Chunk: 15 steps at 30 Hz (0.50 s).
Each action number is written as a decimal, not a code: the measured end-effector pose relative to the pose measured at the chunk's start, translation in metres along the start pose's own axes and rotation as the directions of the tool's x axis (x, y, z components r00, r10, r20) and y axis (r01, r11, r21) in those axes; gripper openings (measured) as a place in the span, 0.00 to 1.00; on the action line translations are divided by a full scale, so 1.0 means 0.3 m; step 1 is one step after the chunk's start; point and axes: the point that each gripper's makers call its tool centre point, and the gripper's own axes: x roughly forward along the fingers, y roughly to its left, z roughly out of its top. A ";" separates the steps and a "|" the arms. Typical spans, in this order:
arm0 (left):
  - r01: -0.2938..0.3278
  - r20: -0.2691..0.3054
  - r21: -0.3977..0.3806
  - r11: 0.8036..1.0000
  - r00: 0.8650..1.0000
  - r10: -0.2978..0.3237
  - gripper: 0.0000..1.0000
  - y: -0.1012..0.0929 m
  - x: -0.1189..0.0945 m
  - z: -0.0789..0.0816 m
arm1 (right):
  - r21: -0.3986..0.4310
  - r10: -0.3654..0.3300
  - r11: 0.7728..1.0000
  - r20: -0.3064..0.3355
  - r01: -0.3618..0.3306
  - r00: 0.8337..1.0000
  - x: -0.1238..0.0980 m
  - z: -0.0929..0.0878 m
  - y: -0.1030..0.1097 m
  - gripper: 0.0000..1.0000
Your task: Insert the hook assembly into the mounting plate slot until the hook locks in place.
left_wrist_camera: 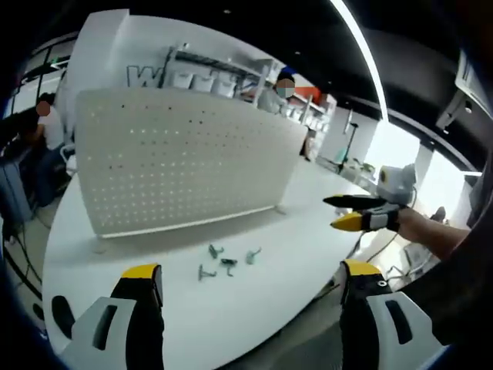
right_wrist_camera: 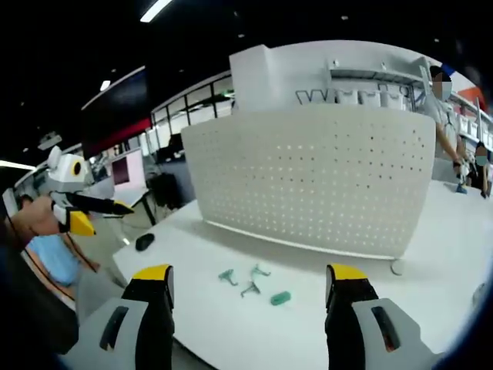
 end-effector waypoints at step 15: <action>0.003 -0.013 0.002 1.000 1.000 -0.003 0.97 -0.008 0.004 -0.011 | 0.020 -0.023 1.000 -0.014 0.024 1.000 -0.004 -0.019 -0.021 0.81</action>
